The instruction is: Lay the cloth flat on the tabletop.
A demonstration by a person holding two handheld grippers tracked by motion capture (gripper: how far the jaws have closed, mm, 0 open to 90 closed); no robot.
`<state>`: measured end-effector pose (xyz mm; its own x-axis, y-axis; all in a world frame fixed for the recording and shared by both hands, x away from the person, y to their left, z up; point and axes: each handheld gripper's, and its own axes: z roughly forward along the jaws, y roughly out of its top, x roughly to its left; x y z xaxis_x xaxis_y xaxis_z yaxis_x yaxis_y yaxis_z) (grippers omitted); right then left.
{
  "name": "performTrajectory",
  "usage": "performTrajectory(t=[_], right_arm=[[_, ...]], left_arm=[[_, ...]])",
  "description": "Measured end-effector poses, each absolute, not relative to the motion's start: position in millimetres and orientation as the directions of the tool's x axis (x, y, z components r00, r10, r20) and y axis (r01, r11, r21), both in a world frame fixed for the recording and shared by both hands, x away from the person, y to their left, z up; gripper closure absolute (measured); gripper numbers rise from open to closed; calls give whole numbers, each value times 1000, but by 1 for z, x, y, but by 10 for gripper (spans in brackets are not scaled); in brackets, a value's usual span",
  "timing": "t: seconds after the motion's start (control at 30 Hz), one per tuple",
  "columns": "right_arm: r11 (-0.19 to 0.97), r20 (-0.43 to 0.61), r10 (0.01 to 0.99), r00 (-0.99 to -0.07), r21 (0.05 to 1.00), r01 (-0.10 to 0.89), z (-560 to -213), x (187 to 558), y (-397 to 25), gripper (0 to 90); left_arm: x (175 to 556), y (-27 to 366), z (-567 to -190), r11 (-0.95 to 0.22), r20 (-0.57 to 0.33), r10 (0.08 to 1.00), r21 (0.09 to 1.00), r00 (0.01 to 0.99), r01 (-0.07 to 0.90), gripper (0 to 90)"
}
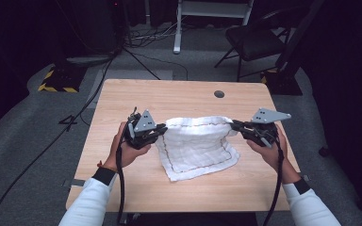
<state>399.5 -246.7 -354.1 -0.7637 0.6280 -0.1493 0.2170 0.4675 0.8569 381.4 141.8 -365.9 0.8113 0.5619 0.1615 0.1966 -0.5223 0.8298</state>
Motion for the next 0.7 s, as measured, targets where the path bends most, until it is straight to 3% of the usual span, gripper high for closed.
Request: performTrajectory(t=[0.43, 0.7], right_arm=[[452, -181, 611, -771, 879, 152, -326, 332, -263, 843], [424, -198, 610, -767, 899, 106, -305, 306, -268, 843]], left_arm=[[327, 141, -331, -530, 227, 491, 844, 841, 81, 817], [314, 139, -311, -519, 266, 476, 854, 838, 23, 818]])
